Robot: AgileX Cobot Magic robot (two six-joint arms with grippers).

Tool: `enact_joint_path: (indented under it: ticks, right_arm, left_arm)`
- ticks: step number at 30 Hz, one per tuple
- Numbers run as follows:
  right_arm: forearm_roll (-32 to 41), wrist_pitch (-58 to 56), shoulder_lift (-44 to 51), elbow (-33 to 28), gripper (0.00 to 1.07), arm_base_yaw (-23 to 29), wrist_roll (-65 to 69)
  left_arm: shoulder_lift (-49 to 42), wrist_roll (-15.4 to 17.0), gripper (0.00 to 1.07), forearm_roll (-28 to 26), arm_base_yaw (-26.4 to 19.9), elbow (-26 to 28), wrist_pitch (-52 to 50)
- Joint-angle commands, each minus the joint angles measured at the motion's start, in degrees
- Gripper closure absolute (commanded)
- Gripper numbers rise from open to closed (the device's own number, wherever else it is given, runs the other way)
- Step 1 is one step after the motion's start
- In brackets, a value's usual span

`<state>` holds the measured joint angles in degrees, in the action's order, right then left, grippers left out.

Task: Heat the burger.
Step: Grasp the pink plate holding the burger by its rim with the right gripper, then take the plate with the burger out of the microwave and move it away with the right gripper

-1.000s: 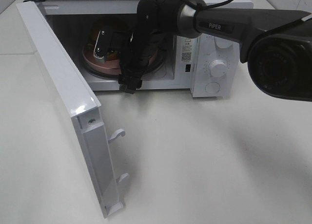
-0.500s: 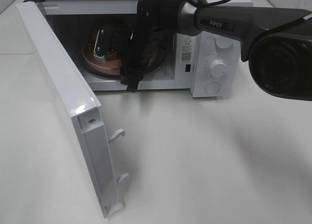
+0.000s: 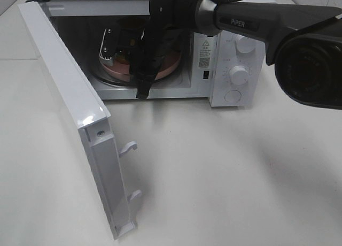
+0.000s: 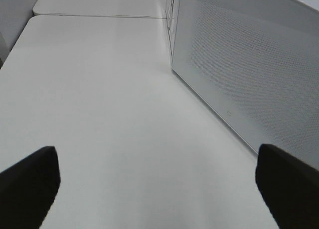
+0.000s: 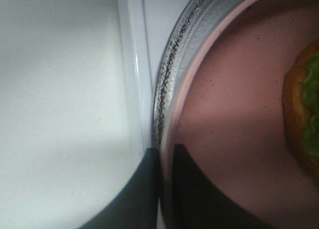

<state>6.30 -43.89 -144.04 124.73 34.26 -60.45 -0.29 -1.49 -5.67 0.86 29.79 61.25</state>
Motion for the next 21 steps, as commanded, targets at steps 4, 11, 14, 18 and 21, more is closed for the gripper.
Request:
enact_joint_path:
  ticks: [4,11,14,18,21]
  right_arm:
    - [0.8,-6.9,-1.4,-0.8,1.07,-0.3,-1.3]
    - [0.2,-9.4,-0.6,-0.8,1.07,-0.3,-1.3]
    - [0.2,-9.6,0.9,-0.9,1.07,-0.3,-1.4]
    - [0.3,-9.5,2.7,-2.7,1.07,-0.3,-1.5]
    - [0.2,-9.5,3.6,-3.9,1.07,-0.3,-1.5]
  left_arm:
    - [-0.3,0.1,0.06,-0.1,-0.2,-0.2,0.2]
    - [-0.3,0.1,0.06,-0.1,-0.2,-0.2,0.2]
    - [-0.3,0.1,0.06,-0.1,-0.2,-0.2,0.2]
    - [-0.3,0.1,0.06,-0.1,-0.2,-0.2,0.2]
    - [-0.3,0.1,0.06,-0.1,-0.2,-0.2,0.2]
